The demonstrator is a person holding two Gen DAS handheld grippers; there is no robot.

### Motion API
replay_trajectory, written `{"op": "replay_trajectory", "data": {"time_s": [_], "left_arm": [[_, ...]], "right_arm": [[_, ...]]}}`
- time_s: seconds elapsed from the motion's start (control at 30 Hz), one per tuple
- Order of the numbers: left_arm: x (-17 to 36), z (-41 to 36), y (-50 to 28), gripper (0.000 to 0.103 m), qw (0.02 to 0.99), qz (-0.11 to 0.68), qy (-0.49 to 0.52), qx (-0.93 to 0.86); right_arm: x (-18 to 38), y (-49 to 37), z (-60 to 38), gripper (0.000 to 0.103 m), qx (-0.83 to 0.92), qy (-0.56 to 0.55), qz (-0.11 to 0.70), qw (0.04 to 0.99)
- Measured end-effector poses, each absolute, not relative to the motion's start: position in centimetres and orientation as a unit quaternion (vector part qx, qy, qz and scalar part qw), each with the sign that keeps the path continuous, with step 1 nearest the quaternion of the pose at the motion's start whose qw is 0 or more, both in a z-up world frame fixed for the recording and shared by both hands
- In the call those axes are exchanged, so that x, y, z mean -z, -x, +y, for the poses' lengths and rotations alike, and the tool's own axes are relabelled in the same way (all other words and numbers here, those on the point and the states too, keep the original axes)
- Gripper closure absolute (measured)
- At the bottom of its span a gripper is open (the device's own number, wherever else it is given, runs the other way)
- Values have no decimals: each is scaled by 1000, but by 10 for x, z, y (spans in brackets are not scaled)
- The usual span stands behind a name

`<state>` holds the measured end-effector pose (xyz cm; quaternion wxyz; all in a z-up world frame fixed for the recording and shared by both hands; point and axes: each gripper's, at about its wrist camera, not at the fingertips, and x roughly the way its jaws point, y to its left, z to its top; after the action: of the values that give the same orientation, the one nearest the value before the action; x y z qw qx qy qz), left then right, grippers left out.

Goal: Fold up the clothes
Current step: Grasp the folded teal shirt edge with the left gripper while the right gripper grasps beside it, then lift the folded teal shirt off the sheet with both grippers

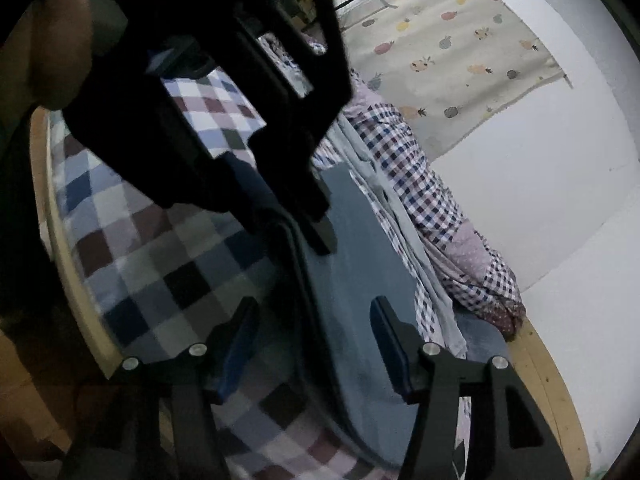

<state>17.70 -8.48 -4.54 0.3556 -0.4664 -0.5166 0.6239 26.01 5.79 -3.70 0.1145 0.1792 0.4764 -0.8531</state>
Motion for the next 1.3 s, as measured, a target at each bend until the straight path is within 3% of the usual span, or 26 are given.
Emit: {"op": "replay_trajectory", "data": {"time_s": [0.2,0.3,0.37,0.47,0.53,0.6,0.67,0.97,1.3], "left_arm": [[37,-84,-170,97,370,-511,459,-625],[33,-83,-167,97,375,-507,456,-628],[32,-85,-167,97,374,-501,457,-633],[30,-91,-164,96,368,-499,454,-640],[25,-94,-158,89,365,-499,444,-649],[18,-102,-150,54,347,-493,431,-672],[14,-115,-139,37,325,-497,412,-691],[15,-138,-53,23,270,-468,420,-729],[32,-125,49,23,280,-459,448,-714]], "right_arm": [[39,-228,47,45,850,-166,487,113],[36,-209,48,68,852,-168,484,103],[30,-200,51,96,859,-176,472,98],[12,-192,59,96,875,-184,434,107],[2,-189,62,96,885,-186,413,109],[-8,-186,65,96,893,-187,393,112],[-22,-193,67,96,903,-189,369,114],[-67,-181,104,96,934,-198,272,123],[-79,-178,121,96,943,-205,231,126]]}}
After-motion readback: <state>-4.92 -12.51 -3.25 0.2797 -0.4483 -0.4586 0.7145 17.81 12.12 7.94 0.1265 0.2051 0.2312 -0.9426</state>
